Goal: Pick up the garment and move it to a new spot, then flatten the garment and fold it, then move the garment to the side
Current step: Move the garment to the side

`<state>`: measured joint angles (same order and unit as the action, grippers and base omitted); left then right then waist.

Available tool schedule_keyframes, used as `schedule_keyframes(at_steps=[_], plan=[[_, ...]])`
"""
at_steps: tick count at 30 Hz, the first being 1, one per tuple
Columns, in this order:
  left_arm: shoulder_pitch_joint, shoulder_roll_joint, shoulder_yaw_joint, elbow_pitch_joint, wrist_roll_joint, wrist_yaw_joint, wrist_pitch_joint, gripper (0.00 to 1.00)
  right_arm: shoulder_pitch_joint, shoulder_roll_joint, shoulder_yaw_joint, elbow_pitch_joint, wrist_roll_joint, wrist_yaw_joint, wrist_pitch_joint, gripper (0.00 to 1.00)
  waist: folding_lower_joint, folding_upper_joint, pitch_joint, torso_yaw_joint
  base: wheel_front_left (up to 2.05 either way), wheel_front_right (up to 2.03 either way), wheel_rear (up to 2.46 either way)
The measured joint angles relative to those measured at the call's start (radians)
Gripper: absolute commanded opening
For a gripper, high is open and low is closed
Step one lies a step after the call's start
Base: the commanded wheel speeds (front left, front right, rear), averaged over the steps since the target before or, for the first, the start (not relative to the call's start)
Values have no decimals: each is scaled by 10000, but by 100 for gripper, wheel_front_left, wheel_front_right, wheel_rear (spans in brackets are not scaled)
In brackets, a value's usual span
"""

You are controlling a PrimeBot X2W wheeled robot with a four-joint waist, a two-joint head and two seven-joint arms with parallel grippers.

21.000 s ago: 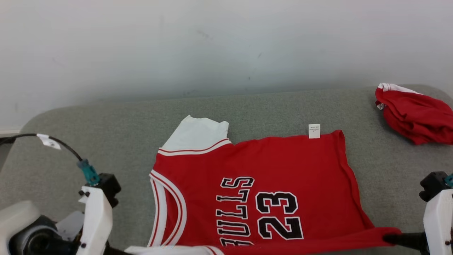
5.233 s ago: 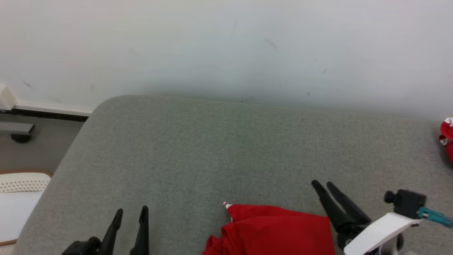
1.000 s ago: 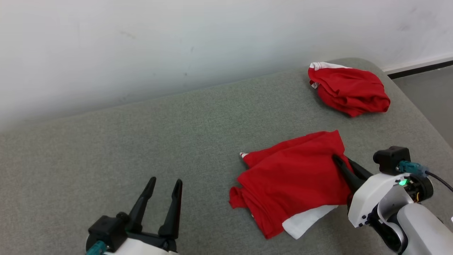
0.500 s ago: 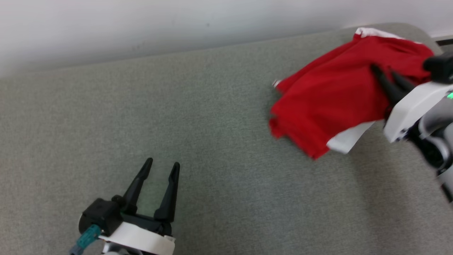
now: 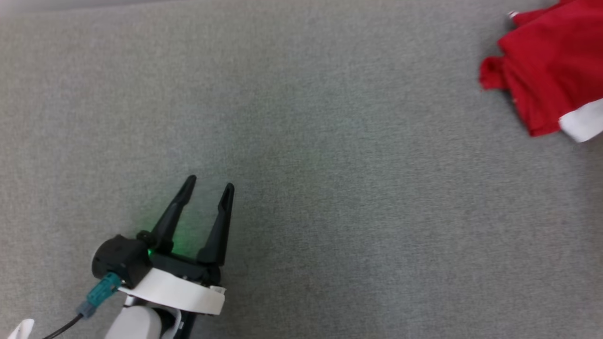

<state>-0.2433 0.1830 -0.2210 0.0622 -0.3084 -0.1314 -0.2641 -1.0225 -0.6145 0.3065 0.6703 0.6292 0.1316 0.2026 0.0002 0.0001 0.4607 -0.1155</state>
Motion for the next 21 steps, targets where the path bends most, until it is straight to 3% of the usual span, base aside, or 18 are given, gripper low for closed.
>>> schedule_keyframes(at_steps=[3,5,9,11,13,16,17,18,19,21], plan=[[-96,144,4,-52,-2,0,0,100,-254,-196,-58,265,-364,2,-414,0,0,0,332,98,0,0,0],[-219,213,-12,-119,-2,2,-2,100,-396,-274,61,546,-834,2,-560,10,0,0,530,141,0,0,0],[-411,272,-56,-244,-2,0,-4,100,-768,-313,-190,1411,-1549,2,-922,2,0,0,823,234,0,0,0],[-447,286,-44,-257,-2,0,-6,100,-960,-295,-428,1860,-2025,2,-1174,7,-1,0,897,301,0,0,0],[-455,288,-38,-240,-2,0,-8,100,-1113,-244,-690,2380,-2497,2,-1346,4,-1,0,928,359,0,0,0],[-468,276,-19,-221,-12,0,-12,100,-1338,-159,-1189,3122,-3241,2,-1532,6,-1,0,907,427,0,0,0],[-472,276,-10,-215,-12,0,-12,100,-1417,-121,-1350,3354,-3484,2,-1569,11,-1,0,893,442,0,0,0],[-472,274,-6,-196,-13,0,-12,100,-1481,-73,-1524,3578,-3685,2,-1569,42,-1,0,882,454,0,0,0],[-473,272,0,-182,-13,-2,-12,100,-1527,0,-1680,3751,-3919,2,-1618,100,-1,0,871,462,0,0,0],[-485,257,2,-142,-13,0,-12,100,-1589,267,-1954,4009,-4146,2,-1751,100,0,0,829,471,0,0,0]])
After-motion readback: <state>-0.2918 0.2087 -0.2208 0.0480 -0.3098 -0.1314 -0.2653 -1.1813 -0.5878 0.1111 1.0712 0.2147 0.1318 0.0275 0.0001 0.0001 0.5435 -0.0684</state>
